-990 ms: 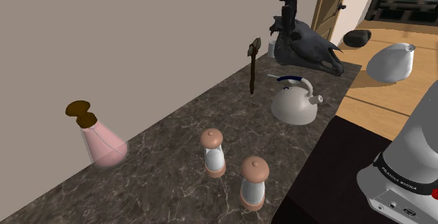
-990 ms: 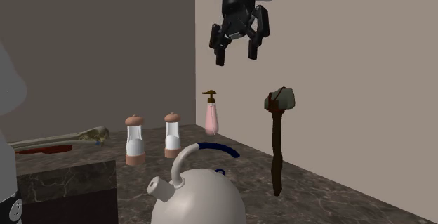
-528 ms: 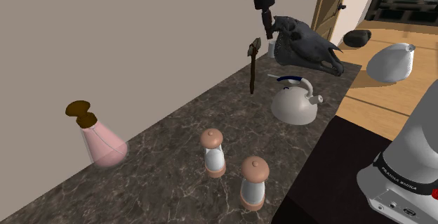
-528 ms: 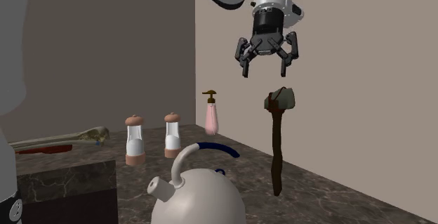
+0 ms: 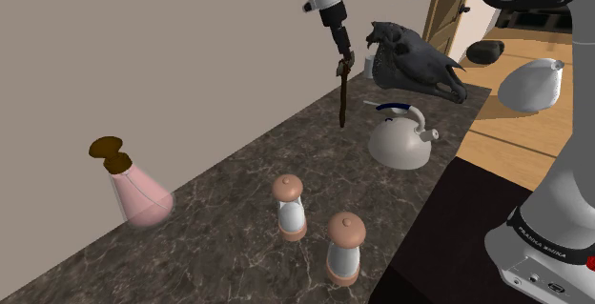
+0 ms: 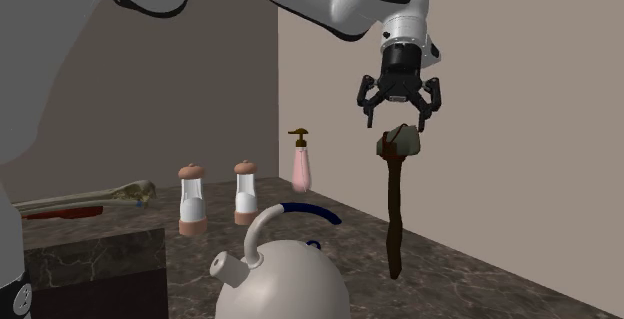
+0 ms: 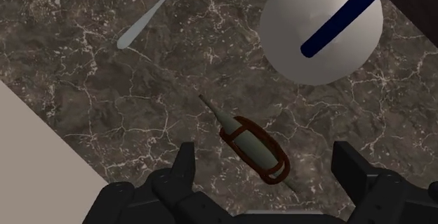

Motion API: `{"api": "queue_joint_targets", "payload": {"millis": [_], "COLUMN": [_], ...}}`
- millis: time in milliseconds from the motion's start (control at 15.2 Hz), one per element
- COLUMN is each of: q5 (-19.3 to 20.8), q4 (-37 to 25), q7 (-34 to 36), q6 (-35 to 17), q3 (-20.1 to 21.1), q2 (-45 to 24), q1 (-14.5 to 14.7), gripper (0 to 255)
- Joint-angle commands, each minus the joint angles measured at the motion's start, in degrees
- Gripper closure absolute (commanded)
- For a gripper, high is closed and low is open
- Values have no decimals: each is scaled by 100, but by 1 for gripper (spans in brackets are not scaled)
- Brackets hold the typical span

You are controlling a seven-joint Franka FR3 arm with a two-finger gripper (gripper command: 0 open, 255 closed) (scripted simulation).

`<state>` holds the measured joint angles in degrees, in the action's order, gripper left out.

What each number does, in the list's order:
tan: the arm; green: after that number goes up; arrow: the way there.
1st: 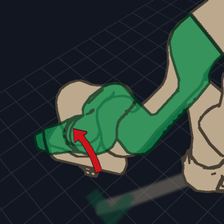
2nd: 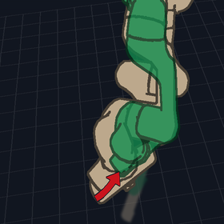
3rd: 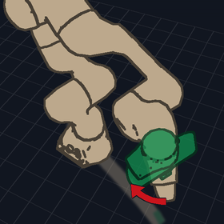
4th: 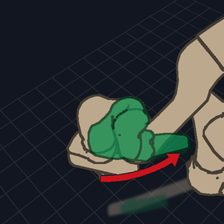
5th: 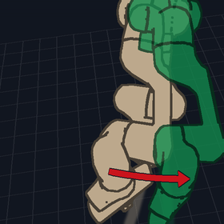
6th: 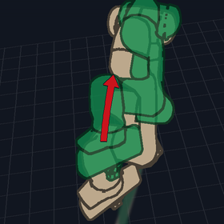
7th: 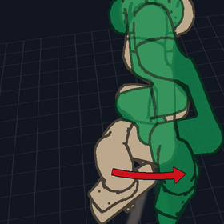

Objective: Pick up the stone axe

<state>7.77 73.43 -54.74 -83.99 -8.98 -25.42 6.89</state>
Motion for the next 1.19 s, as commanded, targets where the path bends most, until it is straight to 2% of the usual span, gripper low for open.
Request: {"api": "queue_joint_targets", "payload": {"millis": [0, 198, 330, 396, 990, 1122], "q5": [2, 1, 1, 1, 1, 2], "q4": [124, 406, 407, 406, 406, 256], "q7": [4, 49, 49, 51, 49, 24], "q6": [-132, -405, -405, -406, -405, -254], "q3": [6, 11, 11, 12, 11, 8], "q2": [-11, -6, -5, -8, -6, -4], "q1": [1, 3, 3, 4, 3, 2], "gripper": [0, 0, 0, 255, 255, 255]}}
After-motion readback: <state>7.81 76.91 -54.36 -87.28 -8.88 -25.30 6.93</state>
